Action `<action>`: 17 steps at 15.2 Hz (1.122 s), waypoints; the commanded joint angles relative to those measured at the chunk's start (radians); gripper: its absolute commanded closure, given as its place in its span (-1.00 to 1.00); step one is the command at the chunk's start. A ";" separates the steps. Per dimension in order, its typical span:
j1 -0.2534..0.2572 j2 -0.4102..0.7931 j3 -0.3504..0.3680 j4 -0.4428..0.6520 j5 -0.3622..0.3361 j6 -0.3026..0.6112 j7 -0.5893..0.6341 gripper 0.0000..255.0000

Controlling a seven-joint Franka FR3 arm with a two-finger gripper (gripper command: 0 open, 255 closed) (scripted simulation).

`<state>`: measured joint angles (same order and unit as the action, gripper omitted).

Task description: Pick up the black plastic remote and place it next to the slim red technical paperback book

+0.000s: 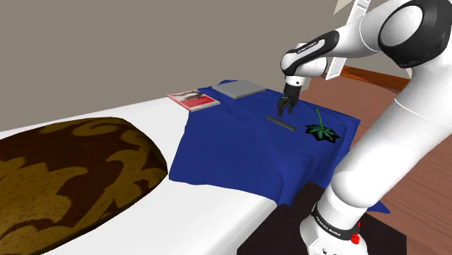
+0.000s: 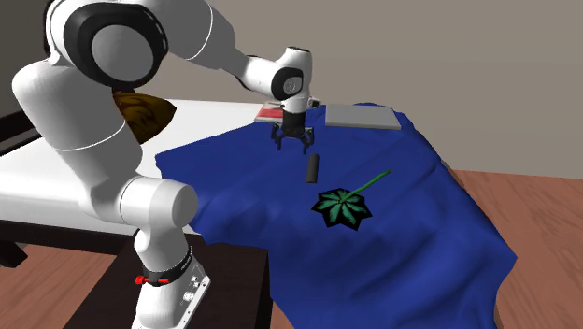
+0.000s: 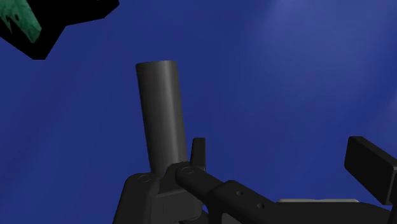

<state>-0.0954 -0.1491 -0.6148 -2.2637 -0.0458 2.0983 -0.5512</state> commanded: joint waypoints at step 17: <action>-0.090 0.413 -0.044 0.168 0.321 0.129 -0.310 -1.00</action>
<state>-0.1847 0.2610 -0.6598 -2.0953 0.2728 2.2247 -0.8596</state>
